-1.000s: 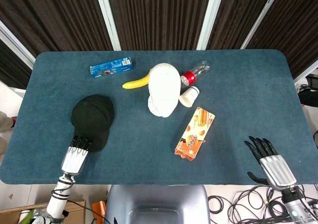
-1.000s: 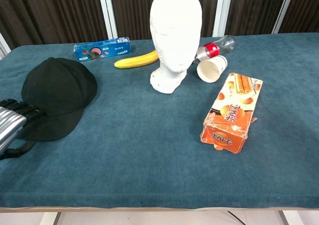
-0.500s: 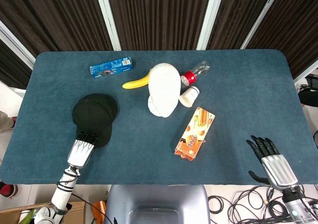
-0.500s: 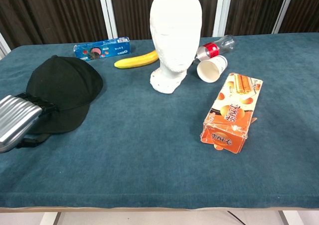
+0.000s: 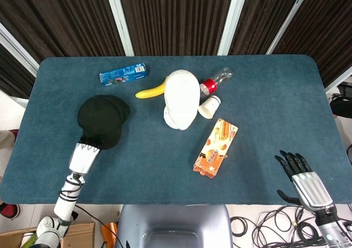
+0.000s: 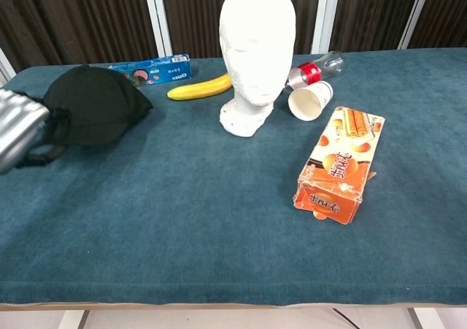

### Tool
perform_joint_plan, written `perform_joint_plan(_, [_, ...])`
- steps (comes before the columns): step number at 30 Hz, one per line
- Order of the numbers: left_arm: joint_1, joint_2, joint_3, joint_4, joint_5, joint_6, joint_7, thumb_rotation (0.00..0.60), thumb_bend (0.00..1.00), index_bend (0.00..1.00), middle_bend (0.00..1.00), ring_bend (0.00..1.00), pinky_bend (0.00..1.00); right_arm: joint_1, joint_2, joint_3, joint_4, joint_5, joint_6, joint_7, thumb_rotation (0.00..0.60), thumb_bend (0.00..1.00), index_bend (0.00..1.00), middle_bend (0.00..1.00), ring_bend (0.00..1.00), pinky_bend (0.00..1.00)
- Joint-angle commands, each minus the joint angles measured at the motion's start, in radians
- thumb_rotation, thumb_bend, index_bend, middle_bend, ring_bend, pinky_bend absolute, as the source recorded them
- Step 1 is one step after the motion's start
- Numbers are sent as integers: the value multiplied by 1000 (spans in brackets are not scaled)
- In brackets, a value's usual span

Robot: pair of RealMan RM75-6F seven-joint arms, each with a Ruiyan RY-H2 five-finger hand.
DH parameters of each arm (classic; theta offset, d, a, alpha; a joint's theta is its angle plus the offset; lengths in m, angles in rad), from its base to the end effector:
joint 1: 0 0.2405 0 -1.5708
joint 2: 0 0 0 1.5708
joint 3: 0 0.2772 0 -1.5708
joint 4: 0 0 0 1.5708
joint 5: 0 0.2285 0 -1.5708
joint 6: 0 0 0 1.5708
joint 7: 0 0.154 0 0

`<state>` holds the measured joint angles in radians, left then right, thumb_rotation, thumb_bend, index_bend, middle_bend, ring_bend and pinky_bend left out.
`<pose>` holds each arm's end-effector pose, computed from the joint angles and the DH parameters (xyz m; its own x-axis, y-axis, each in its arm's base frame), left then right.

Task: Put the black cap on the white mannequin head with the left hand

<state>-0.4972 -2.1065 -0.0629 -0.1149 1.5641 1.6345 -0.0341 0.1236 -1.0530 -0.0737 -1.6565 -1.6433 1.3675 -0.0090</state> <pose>-0.2935 0.3355 -0.0243 0.6467 -0.4340 0.6272 0.5866 -0.2425 -0.7727 -0.3260 -0.1726 0.1284 0.4533 -0.2179 0.8643 -0.8891 -0.1794 0.4210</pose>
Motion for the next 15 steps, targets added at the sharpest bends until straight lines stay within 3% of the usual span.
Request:
perform_joint_plan(1, [-30,31,-35,-1,-33,74,-38,600,533,747,730,639,626,2,-1,-1,0,-2,-3,0,600,176,0,0,0,0])
perform_joint_plan(15, [-96,140,-159,-50,-145,331,-147,600,603,769,761,658,632,5,-9,-1,-5,2,-16,-22,600,176,0,0,0,0])
